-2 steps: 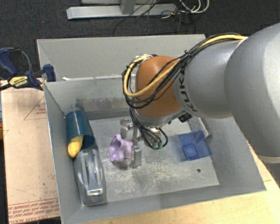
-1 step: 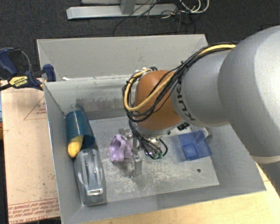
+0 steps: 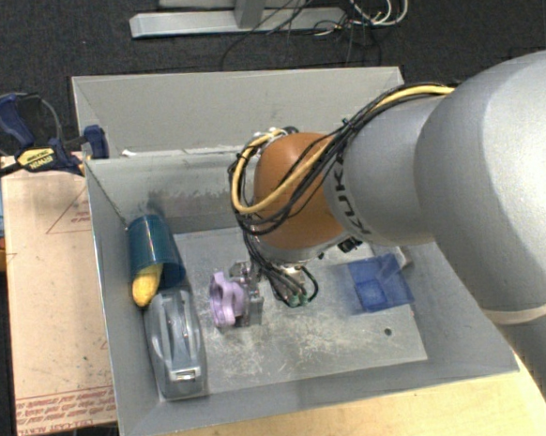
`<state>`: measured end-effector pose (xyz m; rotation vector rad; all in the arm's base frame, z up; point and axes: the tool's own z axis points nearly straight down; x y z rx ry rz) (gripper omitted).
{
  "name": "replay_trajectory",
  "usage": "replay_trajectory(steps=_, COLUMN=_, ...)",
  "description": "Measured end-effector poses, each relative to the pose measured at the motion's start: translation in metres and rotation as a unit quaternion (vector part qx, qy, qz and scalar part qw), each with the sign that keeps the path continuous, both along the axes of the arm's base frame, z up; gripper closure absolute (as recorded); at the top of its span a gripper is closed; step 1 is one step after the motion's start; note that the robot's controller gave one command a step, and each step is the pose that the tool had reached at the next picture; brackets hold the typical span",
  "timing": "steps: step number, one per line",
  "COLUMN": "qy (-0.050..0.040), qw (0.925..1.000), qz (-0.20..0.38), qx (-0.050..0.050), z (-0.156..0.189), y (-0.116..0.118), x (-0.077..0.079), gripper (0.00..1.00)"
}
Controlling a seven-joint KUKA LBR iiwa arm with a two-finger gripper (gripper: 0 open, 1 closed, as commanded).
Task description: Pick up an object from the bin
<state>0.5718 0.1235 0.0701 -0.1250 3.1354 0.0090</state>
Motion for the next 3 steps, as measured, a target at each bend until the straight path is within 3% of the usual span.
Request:
replay_trajectory(steps=1, qy=0.0004, qw=1.0000, qz=0.000, qx=0.000, z=0.000, y=0.000, x=0.000, gripper=1.00)
replay_trajectory(steps=3, qy=-0.0006, qw=1.0000, qz=0.000, qx=0.000, z=0.062, y=0.000, x=0.000, gripper=1.00)
